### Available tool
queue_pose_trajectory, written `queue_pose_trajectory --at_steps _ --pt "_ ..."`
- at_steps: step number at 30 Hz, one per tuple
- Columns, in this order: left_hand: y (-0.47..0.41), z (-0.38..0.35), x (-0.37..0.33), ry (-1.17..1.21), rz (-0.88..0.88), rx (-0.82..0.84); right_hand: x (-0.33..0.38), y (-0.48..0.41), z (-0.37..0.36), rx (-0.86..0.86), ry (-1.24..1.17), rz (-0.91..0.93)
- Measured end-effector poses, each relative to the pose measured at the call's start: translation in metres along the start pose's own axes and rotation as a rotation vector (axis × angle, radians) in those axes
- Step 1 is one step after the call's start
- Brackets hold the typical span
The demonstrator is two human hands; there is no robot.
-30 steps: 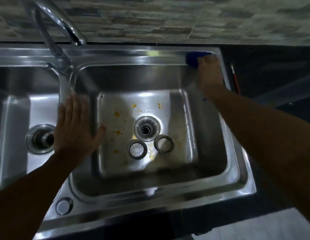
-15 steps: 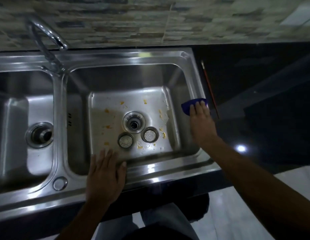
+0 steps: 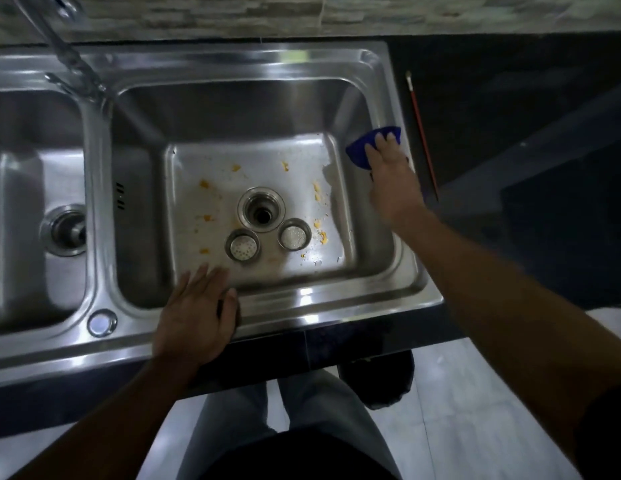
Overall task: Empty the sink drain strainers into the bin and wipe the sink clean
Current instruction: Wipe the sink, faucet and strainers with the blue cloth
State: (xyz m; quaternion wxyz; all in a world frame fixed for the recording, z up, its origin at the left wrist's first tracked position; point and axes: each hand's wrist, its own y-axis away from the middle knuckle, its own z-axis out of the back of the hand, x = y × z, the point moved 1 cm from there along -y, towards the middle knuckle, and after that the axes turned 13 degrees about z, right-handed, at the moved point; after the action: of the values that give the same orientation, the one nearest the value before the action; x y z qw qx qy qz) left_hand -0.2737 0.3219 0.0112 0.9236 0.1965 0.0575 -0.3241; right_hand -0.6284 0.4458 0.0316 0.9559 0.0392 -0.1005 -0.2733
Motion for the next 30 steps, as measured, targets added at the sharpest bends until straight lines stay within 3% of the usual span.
queue_pose_trajectory --at_steps 6,9,14,18,24,27,30 --pt "0.001 0.0 0.001 0.068 -0.019 0.001 0.019 0.135 -0.021 -0.062 -0.151 0.072" --pt "0.003 0.009 0.011 0.186 -0.028 -0.019 0.029 0.16 -0.027 -0.118 -0.179 0.108" --pt "0.016 0.03 0.082 0.097 0.015 -0.179 0.081 0.151 -0.03 -0.081 -0.311 0.249" --pt "0.036 0.039 0.141 -0.024 0.196 -0.149 0.174 0.128 -0.047 -0.107 -0.458 0.406" --pt "0.037 0.033 0.153 -0.029 0.195 -0.134 0.32 0.084 -0.092 -0.078 -0.562 0.606" --pt "0.037 0.03 0.157 -0.028 0.173 -0.143 0.336 0.079 -0.098 -0.043 -0.563 0.578" --pt "0.035 0.029 0.159 -0.021 0.178 -0.129 0.307 0.094 -0.086 0.016 -0.522 0.559"
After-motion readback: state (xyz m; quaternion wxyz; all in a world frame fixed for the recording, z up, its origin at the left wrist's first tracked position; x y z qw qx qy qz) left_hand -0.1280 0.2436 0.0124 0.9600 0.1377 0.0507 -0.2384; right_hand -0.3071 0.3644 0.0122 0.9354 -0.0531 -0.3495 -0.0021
